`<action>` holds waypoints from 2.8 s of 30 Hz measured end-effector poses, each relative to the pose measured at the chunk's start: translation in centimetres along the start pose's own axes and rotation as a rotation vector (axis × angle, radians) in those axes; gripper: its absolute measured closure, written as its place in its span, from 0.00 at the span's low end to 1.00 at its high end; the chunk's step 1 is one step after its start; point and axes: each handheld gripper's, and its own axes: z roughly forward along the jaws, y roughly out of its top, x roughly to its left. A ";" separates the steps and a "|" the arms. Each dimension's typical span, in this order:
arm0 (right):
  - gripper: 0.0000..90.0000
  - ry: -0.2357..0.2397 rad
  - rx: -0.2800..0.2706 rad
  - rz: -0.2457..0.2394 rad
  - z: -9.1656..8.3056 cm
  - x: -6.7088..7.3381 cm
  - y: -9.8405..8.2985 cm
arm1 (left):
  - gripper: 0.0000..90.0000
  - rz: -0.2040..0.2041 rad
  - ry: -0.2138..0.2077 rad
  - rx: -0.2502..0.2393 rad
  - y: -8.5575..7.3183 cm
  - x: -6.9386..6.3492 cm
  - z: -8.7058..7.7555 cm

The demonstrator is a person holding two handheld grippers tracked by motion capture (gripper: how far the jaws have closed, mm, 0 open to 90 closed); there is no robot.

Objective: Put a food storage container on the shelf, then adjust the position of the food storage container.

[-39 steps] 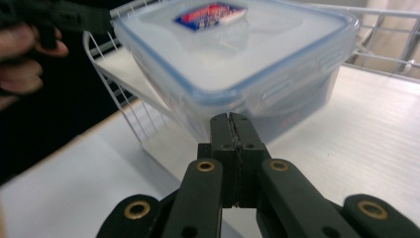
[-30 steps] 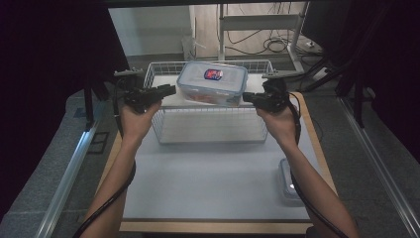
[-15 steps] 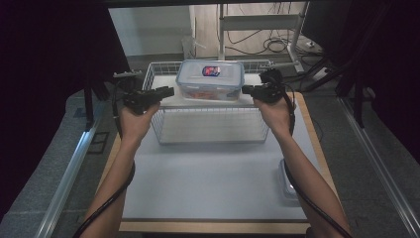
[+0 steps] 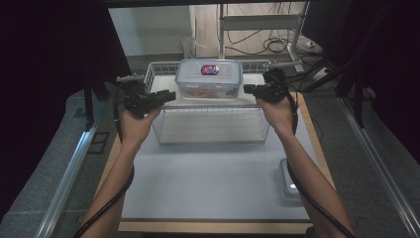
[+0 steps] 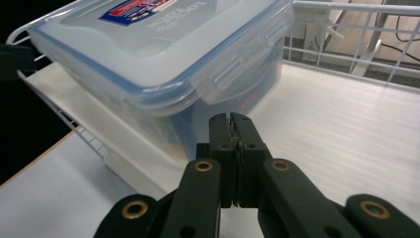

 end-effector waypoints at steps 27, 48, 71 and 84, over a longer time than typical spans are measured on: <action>0.53 0.103 0.018 -0.159 -3.6 4.0 -7.7 | 0.31 0.281 0.011 0.110 -8.0 -6.0 -2.4; 0.11 0.078 0.107 -0.246 -4.2 6.1 -15.6 | 0.07 0.311 -0.001 0.225 -17.2 -8.5 -1.8; 0.10 0.072 0.189 -0.236 -3.6 7.0 -21.6 | 0.11 0.310 0.064 0.267 -22.3 -7.8 -2.2; 0.11 0.007 0.244 -0.223 -3.3 6.3 -21.8 | 0.10 0.300 0.081 0.266 -22.5 -7.6 -2.0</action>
